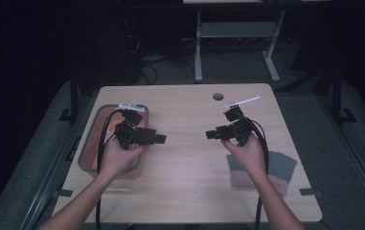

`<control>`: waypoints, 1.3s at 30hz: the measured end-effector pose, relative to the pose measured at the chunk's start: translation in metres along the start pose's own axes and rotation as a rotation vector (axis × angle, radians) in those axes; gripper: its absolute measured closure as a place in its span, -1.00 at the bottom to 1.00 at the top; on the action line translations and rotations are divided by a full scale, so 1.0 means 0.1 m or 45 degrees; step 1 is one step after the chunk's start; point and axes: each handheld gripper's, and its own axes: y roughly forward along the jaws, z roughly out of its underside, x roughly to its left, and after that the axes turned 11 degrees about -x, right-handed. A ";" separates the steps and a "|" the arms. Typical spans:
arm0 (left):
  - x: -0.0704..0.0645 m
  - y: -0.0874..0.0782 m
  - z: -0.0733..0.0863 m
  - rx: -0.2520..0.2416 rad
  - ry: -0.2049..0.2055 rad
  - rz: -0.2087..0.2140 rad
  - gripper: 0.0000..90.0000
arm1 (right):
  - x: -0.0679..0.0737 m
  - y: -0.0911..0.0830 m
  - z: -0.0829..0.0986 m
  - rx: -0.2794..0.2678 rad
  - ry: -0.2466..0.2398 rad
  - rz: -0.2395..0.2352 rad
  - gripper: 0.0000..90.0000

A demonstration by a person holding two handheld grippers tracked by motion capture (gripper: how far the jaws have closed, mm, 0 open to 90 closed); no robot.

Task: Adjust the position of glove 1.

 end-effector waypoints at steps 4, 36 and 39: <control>-0.07 0.07 0.00 -0.008 0.010 0.023 -0.12 | -0.08 -0.08 0.06 -0.005 0.001 0.019 0.03; -0.59 0.56 0.24 -0.027 0.103 0.146 -0.28 | -0.73 -0.59 0.90 0.016 0.064 0.241 0.05; -0.61 0.58 0.25 -0.032 0.108 0.156 -0.30 | -0.78 -0.62 0.99 0.032 0.090 0.268 0.06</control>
